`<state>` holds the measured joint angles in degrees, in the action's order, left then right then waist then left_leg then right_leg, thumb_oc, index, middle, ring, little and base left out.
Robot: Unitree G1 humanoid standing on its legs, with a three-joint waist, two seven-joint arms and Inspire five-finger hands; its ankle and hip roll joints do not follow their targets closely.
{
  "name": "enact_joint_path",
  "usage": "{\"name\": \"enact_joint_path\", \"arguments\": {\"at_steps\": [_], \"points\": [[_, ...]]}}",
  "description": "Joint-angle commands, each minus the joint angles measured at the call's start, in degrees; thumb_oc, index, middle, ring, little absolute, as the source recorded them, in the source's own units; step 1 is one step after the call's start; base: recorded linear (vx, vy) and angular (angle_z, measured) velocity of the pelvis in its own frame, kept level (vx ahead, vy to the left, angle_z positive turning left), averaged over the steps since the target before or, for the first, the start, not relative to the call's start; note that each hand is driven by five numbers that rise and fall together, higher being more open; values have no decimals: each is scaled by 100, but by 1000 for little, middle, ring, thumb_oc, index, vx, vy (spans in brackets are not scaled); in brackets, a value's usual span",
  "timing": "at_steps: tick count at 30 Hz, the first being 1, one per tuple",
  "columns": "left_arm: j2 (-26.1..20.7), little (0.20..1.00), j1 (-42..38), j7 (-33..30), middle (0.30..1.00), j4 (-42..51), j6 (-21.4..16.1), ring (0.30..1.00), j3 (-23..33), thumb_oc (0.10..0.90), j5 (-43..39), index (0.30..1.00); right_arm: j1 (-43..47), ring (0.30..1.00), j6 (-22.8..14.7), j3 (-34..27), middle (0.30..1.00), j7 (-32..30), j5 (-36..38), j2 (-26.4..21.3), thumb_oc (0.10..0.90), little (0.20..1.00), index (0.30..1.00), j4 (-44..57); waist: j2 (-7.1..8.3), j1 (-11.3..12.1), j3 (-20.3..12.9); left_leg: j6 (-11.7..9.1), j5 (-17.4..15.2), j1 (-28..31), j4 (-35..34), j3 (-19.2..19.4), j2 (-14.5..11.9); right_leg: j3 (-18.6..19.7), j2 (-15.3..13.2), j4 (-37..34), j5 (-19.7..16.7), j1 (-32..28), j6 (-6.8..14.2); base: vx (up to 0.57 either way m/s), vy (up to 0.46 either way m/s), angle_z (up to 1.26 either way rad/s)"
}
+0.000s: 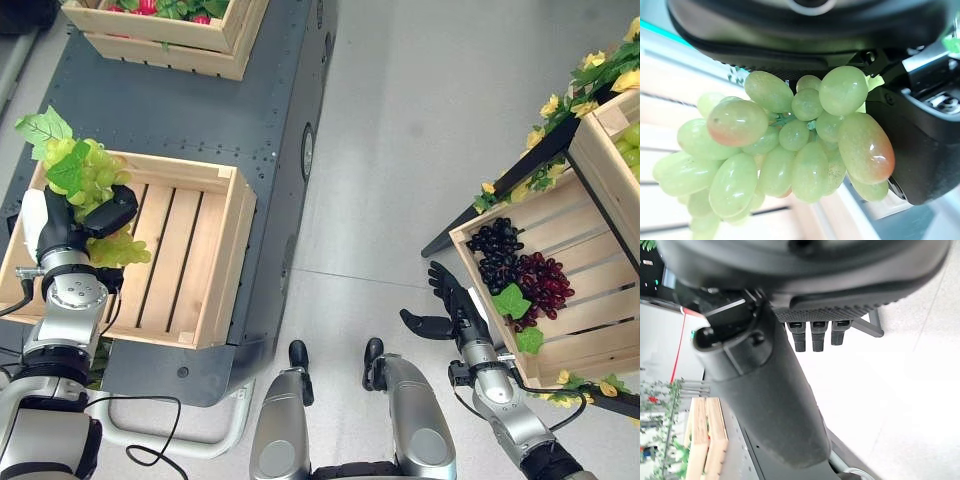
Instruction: Pick up the fruits from the basket on one side to the basket on the other side
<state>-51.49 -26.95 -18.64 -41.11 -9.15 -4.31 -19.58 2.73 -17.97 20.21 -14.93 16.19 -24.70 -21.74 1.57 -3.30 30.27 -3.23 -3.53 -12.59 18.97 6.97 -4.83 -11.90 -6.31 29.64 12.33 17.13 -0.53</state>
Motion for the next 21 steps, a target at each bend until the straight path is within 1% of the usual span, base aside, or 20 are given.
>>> {"name": "enact_joint_path", "arguments": {"at_steps": [1, 3, 4, 5, 6, 7, 10, 11, 12, 16, 18, 20, 21], "points": [[-59, 300, -95, 388, 300, 839, -783, 300, 623, 400, -757, 300, -101, 900, -463, -335, 900, -232, -393, -92, 800, 900, 900, 631, -409, -26, -818, 386, -451, 429, 26, 14, 448, 127, -58, -844, -120, -836, 51, 44, -59, 3], [21, 300, -22, 662, 300, 1112, -831, 300, 647, 400, -1013, 300, -90, 900, -496, -350, 900, -231, -413, -94, 800, 900, 900, 721, -454, -11, -948, 366, -405, 606, -190, -37, 482, 127, -43, -1052, -173, -1020, 66, 34, -59, 10], [27, 300, -15, 675, 300, 1137, -821, 300, 652, 400, -1026, 300, -88, 900, -483, -350, 900, -221, -403, -94, 800, 900, 900, 729, -458, -11, -956, 364, -397, 630, -217, -43, 485, 125, -40, -1082, -181, -1048, 68, 54, -75, 12], [106, 300, 19, 867, 300, 1341, -791, 300, 661, 400, -1222, 300, -45, 900, -495, -332, 900, -92, -428, -82, 800, 900, 900, 818, -492, 15, -1089, 343, -345, 791, -418, -101, 526, 124, -17, -1303, -235, -1242, 89, 50, -57, 6], [117, 300, 22, 903, 300, 1364, -790, 300, 659, 400, -1242, 300, -28, 900, -490, -320, 900, -62, -414, -84, 800, 900, 900, 844, -500, 20, -1110, 339, -330, 824, -458, -113, 532, 124, -14, -1344, -249, -1280, 93, 61, -115, 7], [146, 300, 3, 1039, 300, 1509, -780, 300, 608, 400, -1258, 300, 74, 900, -610, -239, 900, 65, -531, -111, 800, 900, 900, 1020, -530, 53, -1235, 317, -253, 948, -647, -174, 559, 126, -6, -1528, -323, -1422, 121, 44, -105, 4], [88, 300, -135, 1168, 300, 1691, -754, 300, 444, 400, -1187, 300, 274, 900, -648, -87, 900, 115, -635, -224, 800, 900, 900, 1294, -549, 117, -1447, 286, -160, 1140, -935, -268, 592, 113, 8, -1831, -447, -1651, 164, 55, -107, 6], [52, 300, -257, 1315, 300, 1802, -703, 300, 362, 400, -1275, 300, 385, 900, -655, -6, 900, 145, -654, -297, 800, 900, 900, 1433, -557, 162, -1574, 269, -113, 1240, -1103, -316, 604, 114, 16, -2010, -530, -1769, 191, 63, -119, 13], [35, 300, -301, 1372, 300, 1843, -689, 300, 335, 400, -1311, 300, 422, 900, -641, 22, 900, 166, -636, -315, 800, 900, 900, 1475, -562, 181, -1621, 263, -98, 1278, -1158, -330, 607, 110, 17, -2065, -555, -1810, 201, 51, -113, 14], [-25, 300, -709, 1809, 300, 2033, -399, 300, 83, 400, -1897, 300, 732, 900, -380, 128, 900, 493, -315, -488, 800, 900, 900, 1729, -581, 261, -1919, 234, -3, 1487, -1531, -404, 617, 88, 33, -2513, -771, -2054, 278, 29, -89, 18], [-3, 300, -865, 1974, 300, 2059, -302, 300, 4, 400, -2127, 300, 897, 900, -223, 123, 900, 737, -54, -534, 800, 900, 900, 1799, -580, 275, -2027, 220, 52, 1568, -1696, -430, 605, 92, 43, -2701, -871, -2141, 308, 11, -70, 13], [72, 300, -1092, 2125, 300, 2155, -121, 300, -108, 400, -2315, 300, 1133, 900, 30, 89, 900, 1072, 431, -551, 800, 900, 900, 1893, -567, 298, -2153, 194, 147, 1670, -1940, -458, 582, 71, 59, -2952, -1003, -2243, 349, 0, -70, 0], [92, 300, -1144, 2140, 300, 2165, -101, 300, -138, 400, -2324, 300, 1184, 900, 64, 90, 900, 1126, 510, -551, 800, 900, 900, 1894, -563, 300, -2174, 191, 164, 1681, -1978, -461, 580, 69, 63, -3000, -1029, -2260, 355, -12, -73, 1]]}}
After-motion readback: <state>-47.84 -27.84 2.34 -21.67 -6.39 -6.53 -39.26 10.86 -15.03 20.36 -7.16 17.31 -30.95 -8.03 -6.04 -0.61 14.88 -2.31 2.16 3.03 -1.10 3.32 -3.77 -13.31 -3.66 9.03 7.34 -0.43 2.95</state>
